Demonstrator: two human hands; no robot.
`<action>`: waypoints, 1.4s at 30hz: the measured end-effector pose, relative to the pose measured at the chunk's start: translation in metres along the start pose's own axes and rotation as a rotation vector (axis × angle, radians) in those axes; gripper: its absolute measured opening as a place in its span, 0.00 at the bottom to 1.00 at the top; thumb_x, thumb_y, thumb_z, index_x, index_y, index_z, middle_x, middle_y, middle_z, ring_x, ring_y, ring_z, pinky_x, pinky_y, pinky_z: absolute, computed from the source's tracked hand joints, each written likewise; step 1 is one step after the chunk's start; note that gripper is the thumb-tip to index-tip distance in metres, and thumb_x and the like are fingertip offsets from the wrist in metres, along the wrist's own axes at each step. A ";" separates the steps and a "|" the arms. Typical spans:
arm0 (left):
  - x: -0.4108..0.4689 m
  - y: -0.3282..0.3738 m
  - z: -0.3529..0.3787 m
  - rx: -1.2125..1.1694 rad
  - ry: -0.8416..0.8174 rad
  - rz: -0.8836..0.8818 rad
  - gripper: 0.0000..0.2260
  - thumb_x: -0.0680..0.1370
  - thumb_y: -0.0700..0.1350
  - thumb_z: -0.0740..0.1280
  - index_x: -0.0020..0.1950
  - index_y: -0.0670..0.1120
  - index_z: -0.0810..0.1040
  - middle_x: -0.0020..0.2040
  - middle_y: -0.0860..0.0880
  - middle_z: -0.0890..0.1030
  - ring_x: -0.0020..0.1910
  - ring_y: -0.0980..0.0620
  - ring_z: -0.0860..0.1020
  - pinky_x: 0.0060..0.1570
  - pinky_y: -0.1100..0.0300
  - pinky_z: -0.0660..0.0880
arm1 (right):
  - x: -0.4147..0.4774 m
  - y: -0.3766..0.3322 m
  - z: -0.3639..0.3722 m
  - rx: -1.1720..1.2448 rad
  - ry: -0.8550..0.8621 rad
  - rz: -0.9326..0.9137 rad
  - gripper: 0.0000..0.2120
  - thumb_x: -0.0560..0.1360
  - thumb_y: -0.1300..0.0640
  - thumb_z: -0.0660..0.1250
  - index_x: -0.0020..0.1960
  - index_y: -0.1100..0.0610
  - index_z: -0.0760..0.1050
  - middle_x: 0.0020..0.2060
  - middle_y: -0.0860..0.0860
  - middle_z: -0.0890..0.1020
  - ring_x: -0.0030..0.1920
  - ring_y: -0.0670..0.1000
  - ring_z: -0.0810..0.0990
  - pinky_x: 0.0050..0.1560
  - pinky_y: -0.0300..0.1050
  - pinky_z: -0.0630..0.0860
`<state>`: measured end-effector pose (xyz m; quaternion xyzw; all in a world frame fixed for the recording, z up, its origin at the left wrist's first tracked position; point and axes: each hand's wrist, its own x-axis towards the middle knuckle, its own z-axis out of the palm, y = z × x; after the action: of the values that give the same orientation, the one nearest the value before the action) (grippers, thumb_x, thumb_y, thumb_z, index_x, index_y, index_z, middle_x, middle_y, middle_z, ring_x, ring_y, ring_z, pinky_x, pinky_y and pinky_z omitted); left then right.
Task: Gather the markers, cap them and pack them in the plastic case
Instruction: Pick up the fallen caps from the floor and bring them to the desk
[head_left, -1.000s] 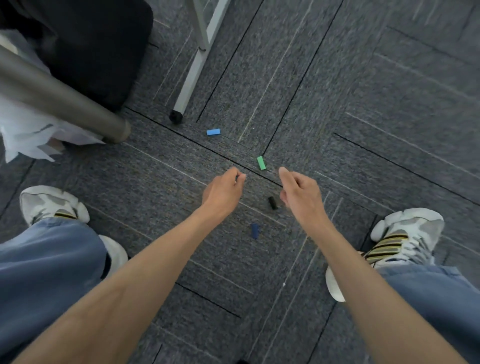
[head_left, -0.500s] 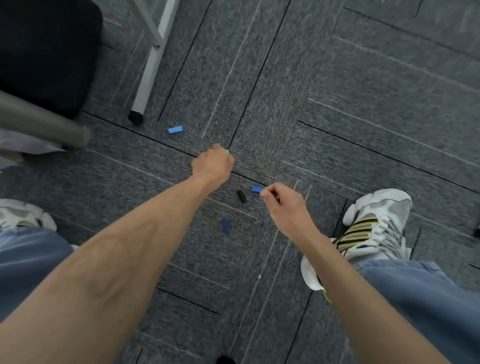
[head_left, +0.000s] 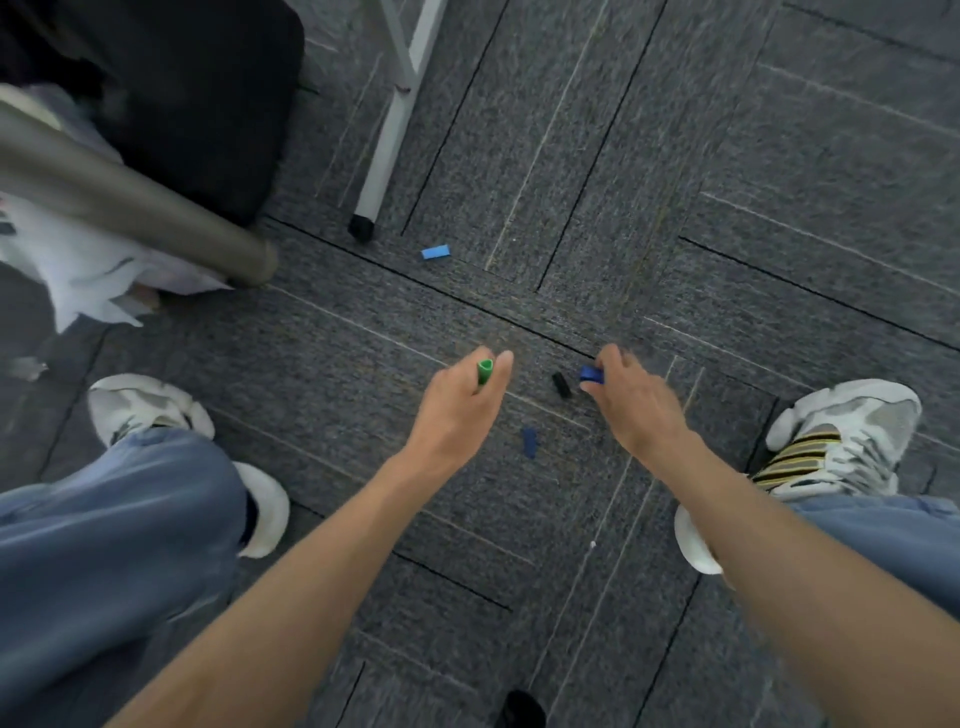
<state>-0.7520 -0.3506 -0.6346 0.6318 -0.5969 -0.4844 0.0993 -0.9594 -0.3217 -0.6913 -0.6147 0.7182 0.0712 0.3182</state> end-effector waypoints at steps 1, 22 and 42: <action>-0.006 -0.002 -0.003 0.010 0.013 0.018 0.19 0.83 0.54 0.56 0.34 0.46 0.64 0.28 0.43 0.71 0.27 0.44 0.67 0.30 0.47 0.66 | 0.002 0.000 0.001 -0.003 -0.007 0.011 0.15 0.82 0.47 0.56 0.59 0.59 0.64 0.54 0.59 0.76 0.44 0.64 0.78 0.38 0.51 0.70; 0.056 0.029 0.084 0.927 -0.263 -0.123 0.19 0.84 0.54 0.53 0.55 0.43 0.78 0.53 0.44 0.81 0.52 0.43 0.79 0.43 0.55 0.69 | -0.046 0.027 -0.042 0.712 0.223 0.165 0.19 0.82 0.43 0.57 0.36 0.53 0.61 0.27 0.48 0.69 0.25 0.45 0.66 0.31 0.45 0.63; -0.015 0.022 -0.045 0.109 0.030 0.255 0.15 0.82 0.47 0.55 0.34 0.48 0.65 0.25 0.54 0.66 0.24 0.53 0.64 0.27 0.60 0.60 | -0.041 -0.067 0.042 0.063 -0.172 0.102 0.18 0.83 0.44 0.52 0.55 0.59 0.67 0.48 0.58 0.81 0.48 0.62 0.81 0.38 0.51 0.72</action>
<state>-0.7310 -0.3644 -0.5891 0.5623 -0.6963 -0.4253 0.1347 -0.8799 -0.2826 -0.6822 -0.5585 0.7205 0.1172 0.3939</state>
